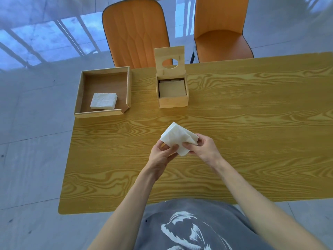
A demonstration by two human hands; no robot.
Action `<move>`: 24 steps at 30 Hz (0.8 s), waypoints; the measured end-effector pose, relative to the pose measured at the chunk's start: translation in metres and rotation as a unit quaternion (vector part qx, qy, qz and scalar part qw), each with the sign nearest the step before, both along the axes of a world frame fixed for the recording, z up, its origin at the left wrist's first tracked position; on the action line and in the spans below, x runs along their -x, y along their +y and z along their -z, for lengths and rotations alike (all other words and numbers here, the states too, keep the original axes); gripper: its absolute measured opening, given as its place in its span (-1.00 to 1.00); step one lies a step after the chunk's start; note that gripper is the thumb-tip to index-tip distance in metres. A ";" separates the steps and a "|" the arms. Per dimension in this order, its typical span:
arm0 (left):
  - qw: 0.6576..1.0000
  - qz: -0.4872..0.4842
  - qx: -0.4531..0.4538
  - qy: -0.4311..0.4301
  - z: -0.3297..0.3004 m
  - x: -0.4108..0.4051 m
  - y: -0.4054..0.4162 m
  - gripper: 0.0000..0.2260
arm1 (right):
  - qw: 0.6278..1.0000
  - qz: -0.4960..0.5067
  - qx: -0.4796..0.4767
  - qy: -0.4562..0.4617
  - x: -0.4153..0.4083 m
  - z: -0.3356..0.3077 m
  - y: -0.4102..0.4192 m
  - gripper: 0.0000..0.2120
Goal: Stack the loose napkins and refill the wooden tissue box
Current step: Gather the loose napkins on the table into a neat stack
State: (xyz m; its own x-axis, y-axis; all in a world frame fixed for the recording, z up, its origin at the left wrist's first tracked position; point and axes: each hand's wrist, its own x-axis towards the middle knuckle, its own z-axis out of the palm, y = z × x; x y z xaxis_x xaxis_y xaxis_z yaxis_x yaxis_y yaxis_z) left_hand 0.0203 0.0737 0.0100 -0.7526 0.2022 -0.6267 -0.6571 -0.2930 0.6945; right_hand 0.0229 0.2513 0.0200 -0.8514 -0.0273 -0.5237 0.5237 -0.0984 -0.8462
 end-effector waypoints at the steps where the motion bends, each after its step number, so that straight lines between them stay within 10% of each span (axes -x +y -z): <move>1: 0.999 0.013 0.041 0.021 0.000 0.001 -0.002 -0.60 | 0.999 -0.003 -0.036 0.027 0.000 0.001 0.001 -0.70; 10: 0.896 0.139 0.366 0.209 0.011 -0.002 -0.020 -0.59 | 0.874 -0.203 -0.388 0.211 -0.007 0.020 0.006 -0.49; 18: 0.855 0.180 0.415 0.255 0.010 -0.001 -0.020 -0.70 | 0.817 -0.160 -0.455 0.317 -0.017 0.025 0.005 -0.59; 24: 0.825 0.224 0.444 0.269 0.008 0.001 -0.020 -0.54 | 0.759 -0.252 -0.516 0.306 -0.012 0.034 0.007 -0.23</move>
